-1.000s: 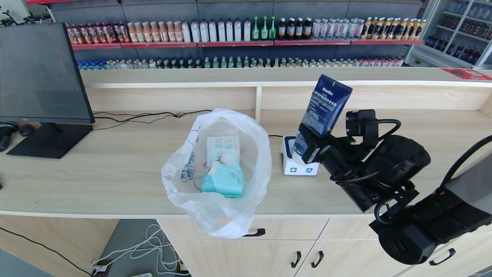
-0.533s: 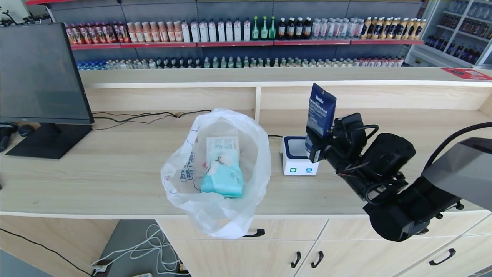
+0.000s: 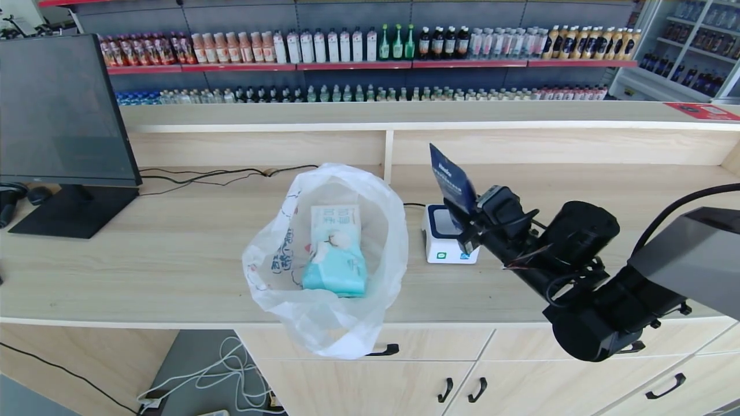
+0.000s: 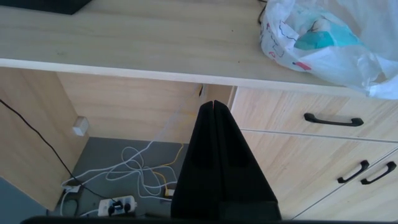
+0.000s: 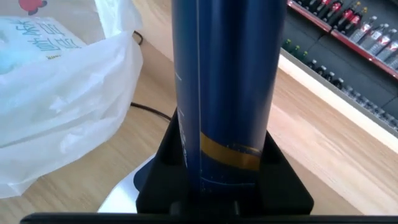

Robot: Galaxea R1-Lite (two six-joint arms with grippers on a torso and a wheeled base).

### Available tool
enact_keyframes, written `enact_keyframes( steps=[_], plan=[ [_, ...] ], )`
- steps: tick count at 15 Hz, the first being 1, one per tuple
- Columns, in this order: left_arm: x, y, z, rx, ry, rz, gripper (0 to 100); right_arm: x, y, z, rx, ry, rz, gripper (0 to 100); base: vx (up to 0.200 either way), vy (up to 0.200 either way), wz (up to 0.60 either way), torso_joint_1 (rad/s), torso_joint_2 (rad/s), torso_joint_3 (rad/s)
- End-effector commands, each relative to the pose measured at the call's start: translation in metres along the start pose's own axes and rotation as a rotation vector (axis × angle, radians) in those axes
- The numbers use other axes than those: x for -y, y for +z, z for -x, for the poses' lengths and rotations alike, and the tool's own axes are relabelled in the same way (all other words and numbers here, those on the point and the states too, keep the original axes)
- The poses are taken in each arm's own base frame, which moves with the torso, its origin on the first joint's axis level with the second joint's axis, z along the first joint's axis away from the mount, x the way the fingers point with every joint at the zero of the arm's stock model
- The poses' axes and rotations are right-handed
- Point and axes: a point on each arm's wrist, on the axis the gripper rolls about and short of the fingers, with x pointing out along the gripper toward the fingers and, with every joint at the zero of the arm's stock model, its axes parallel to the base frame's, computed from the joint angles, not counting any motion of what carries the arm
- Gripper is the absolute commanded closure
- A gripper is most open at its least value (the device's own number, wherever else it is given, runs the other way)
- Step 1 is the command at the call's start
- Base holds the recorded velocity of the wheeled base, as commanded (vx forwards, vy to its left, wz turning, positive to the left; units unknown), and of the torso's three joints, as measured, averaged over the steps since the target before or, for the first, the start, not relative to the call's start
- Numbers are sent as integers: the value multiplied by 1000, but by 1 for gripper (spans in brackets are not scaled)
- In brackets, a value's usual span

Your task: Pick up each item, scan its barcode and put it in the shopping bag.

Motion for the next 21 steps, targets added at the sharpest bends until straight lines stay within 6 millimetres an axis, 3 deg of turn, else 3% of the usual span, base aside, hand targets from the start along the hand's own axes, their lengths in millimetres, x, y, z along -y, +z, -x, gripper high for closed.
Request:
enact_keyframes(
  steps=[1, 7, 11, 15, 21],
  plan=[
    [0, 0, 0, 0, 0, 2, 100, -3, -2, 3, -4, 24, 31, 100, 0, 0, 0, 0, 0, 0],
    [0, 0, 0, 0, 0, 0, 100, 3, 3, -1, 26, 14, 198, 100, 0, 0, 0, 0, 0, 0],
    [0, 0, 0, 0, 0, 0, 100, -4, -12, 0, -5, 42, 216, 100, 0, 0, 0, 0, 0, 0],
    [0, 0, 0, 0, 0, 2, 100, 3, -26, 8, -17, 77, 300, 100, 0, 0, 0, 0, 0, 0],
    [0, 0, 0, 0, 0, 0, 100, 17, -26, 0, -1, 30, 304, 100, 0, 0, 0, 0, 0, 0]
  ],
)
